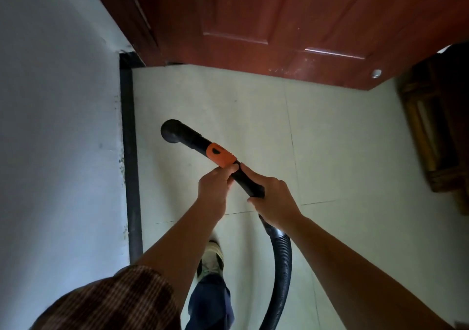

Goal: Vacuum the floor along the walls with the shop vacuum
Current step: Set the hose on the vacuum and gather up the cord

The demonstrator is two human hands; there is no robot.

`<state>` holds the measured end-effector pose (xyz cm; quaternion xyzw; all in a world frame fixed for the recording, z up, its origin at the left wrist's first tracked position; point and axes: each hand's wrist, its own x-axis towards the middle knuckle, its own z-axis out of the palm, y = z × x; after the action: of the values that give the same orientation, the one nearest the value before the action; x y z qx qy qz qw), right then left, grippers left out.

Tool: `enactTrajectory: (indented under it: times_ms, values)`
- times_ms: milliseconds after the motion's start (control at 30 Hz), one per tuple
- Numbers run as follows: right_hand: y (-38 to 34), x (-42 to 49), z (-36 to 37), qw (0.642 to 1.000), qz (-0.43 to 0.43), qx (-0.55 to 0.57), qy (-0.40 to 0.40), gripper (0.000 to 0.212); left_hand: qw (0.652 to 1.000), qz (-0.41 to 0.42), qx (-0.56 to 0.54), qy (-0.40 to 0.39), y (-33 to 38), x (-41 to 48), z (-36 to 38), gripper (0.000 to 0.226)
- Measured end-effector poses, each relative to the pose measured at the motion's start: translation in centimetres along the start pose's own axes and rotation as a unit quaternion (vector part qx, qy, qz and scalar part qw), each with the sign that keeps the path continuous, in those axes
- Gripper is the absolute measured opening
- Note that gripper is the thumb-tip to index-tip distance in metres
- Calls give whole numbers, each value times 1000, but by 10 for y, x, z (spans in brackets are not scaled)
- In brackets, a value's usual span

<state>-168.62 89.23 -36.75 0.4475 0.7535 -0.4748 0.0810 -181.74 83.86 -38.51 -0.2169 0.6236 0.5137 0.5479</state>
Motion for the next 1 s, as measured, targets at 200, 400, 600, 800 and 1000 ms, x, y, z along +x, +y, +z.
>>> enactTrajectory:
  times_ms: [200,400,600,800,1000]
  values:
    - [-16,-15,-13,998,-44,-7,-37,84,999,8,-7,40,5,-34,-3,11]
    - [-27,-41,-42,989,-102,-8,-107,80,992,46,-52,105,-8,-87,3,7]
    - [-46,-101,-79,965,-208,-38,-158,79,969,127,-143,155,-37,-183,9,3]
    - [-71,-180,-82,933,-281,-108,-196,89,946,196,-174,191,-66,-287,-9,9]
    - [-104,-270,-75,876,-357,-170,-275,96,902,243,-251,252,-119,-394,-38,20]
